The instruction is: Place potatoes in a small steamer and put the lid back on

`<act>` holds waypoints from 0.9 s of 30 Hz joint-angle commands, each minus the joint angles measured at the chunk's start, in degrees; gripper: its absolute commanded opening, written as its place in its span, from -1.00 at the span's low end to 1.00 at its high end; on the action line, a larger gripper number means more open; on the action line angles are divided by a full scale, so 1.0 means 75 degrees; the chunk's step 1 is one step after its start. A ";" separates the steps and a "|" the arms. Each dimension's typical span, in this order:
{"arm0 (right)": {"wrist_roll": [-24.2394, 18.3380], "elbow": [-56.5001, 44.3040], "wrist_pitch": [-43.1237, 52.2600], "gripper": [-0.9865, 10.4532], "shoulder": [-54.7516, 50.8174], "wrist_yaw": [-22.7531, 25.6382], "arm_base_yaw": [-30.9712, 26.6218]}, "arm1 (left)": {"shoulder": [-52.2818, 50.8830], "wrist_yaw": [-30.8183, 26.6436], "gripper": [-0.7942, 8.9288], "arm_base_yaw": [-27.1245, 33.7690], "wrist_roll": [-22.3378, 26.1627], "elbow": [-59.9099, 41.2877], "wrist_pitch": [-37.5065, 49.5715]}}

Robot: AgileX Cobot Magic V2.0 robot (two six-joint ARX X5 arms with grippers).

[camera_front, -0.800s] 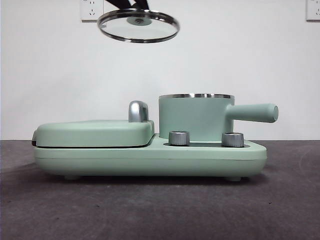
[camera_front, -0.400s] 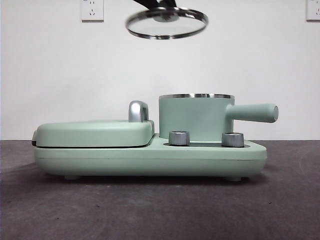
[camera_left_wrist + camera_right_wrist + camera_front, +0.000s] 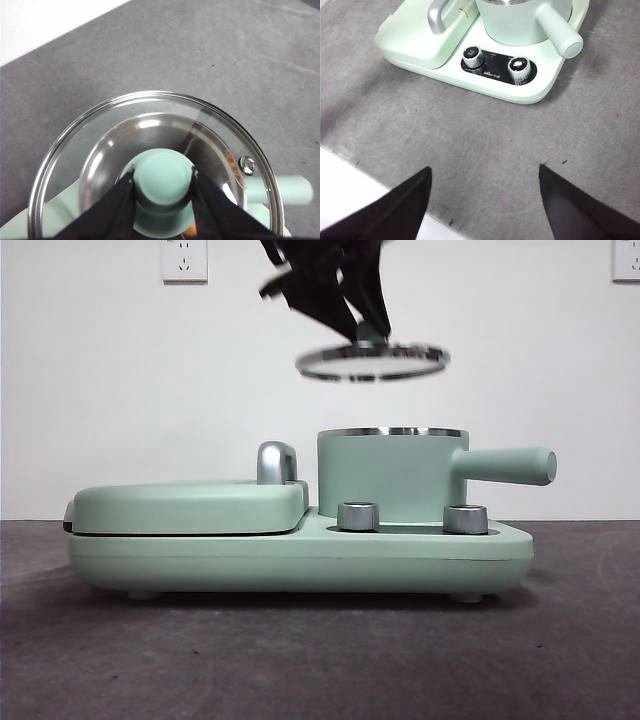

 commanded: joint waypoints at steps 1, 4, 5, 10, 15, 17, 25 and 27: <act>0.0131 0.0047 0.0070 -0.24 0.0023 -0.0003 0.0047 | 0.0309 0.0041 -0.79 -0.0073 0.0055 0.0286 0.0463; 0.0134 0.0047 0.0073 -0.24 0.0023 -0.0003 0.0047 | 0.0545 0.0041 -0.79 -0.0073 0.0061 0.0286 0.0609; 0.0134 0.0047 0.0070 -0.24 0.0023 -0.0003 0.0047 | 0.0606 0.0041 -0.79 -0.0070 0.0061 0.0286 0.0644; 0.0134 0.0047 0.0061 -0.24 0.0023 -0.0003 0.0047 | 0.0863 0.0041 -0.79 -0.0070 0.0213 0.0286 0.0740; 0.0134 0.0047 0.0064 -0.24 0.0023 -0.0003 0.0047 | 0.0903 0.0041 -0.80 -0.0073 0.0265 0.0286 0.0790; 0.0134 0.0047 0.0064 -0.24 0.0023 -0.0003 0.0047 | 0.0903 0.0044 -0.81 -0.0073 0.0271 0.0286 0.0819; 0.0134 0.0047 0.0064 -0.24 0.0023 -0.0003 0.0047 | 0.0912 0.0277 -0.81 -0.0070 0.0458 0.0286 0.0845; 0.0134 0.0047 0.0064 -0.24 0.0023 -0.0003 0.0047 | 0.0912 0.0277 -0.81 -0.0070 0.0455 0.0286 0.0810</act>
